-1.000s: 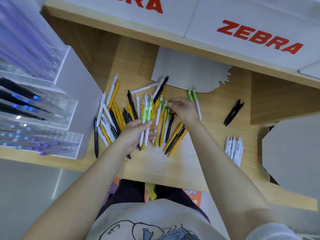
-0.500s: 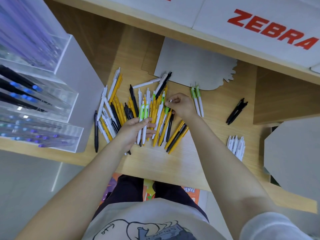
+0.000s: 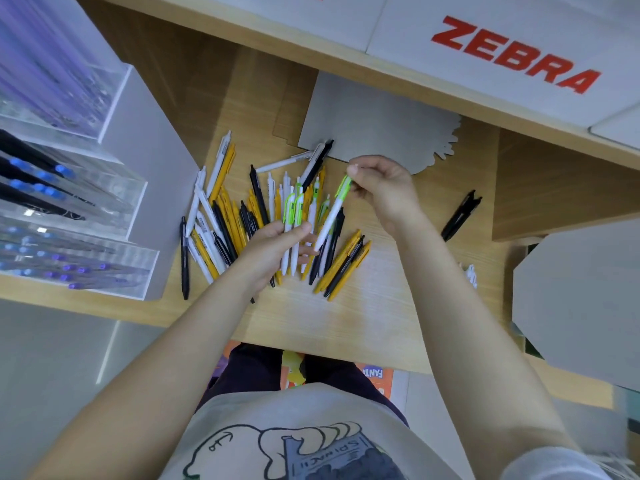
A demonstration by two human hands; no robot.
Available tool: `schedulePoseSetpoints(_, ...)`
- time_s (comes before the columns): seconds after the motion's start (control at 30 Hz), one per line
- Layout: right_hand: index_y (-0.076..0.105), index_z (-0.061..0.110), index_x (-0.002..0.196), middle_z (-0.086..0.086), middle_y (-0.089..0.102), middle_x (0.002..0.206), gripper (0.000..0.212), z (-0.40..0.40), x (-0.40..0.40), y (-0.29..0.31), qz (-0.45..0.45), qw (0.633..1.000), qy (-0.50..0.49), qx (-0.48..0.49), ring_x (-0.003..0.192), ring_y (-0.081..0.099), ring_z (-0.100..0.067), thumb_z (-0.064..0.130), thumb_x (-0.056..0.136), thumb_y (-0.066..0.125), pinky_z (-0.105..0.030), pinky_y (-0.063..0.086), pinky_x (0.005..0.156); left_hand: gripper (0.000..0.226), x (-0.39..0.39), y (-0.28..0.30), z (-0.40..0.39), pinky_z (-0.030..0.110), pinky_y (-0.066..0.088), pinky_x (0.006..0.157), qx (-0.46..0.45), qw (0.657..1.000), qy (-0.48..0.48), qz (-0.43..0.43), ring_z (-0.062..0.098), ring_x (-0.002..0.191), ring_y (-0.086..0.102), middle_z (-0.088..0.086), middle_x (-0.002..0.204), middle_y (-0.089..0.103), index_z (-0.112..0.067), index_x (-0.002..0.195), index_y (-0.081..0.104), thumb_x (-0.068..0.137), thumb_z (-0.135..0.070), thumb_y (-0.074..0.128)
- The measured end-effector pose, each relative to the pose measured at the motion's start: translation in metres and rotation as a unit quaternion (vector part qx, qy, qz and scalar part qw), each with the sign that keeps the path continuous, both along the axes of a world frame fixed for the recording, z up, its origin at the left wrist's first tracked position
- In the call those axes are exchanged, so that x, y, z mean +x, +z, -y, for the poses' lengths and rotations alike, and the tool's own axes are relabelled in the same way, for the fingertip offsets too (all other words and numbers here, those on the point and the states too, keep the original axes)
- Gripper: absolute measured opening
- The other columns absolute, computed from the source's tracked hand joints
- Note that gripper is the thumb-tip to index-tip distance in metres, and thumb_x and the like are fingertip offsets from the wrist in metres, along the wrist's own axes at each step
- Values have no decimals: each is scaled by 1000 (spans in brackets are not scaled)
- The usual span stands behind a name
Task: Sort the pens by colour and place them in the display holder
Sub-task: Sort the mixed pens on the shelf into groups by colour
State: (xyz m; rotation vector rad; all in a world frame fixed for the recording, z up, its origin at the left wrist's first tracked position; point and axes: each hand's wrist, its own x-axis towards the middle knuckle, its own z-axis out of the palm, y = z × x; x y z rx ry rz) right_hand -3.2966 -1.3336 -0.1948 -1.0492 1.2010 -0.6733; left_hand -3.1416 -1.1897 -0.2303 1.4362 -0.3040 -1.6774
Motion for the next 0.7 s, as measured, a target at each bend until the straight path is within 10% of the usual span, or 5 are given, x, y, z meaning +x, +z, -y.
schedulePoseSetpoints(0.33, 72, 9, 91, -2, 65, 76, 5, -15, 1, -46, -210, 977, 38, 12, 60, 58, -9, 12, 87, 72, -25, 49, 57, 29, 0, -11, -14, 35, 60, 69, 25, 999, -25, -38, 24, 75, 72, 10, 92, 74, 1, 118, 61, 95, -17, 63)
schedulePoseSetpoints(0.47, 68, 12, 119, 19, 49, 80, 34, -16, -5, -68, -259, 955, 134, -56, 69, 46, 2, 13, 85, 75, -3, 35, 64, 27, 5, -23, -21, 40, 61, 77, 35, 998, -14, -41, 28, 85, 73, 15, 104, 75, -1, 118, 61, 96, -16, 61)
schedulePoseSetpoints(0.7, 58, 19, 136, 4, 46, 88, 65, -9, -16, -79, -315, 906, 264, -107, 85, 48, -12, 24, 76, 84, -8, 33, 66, 21, 3, -24, -20, 46, 59, 86, 40, 998, -2, -39, 31, 91, 72, 18, 111, 73, -5, 115, 64, 96, -17, 61)
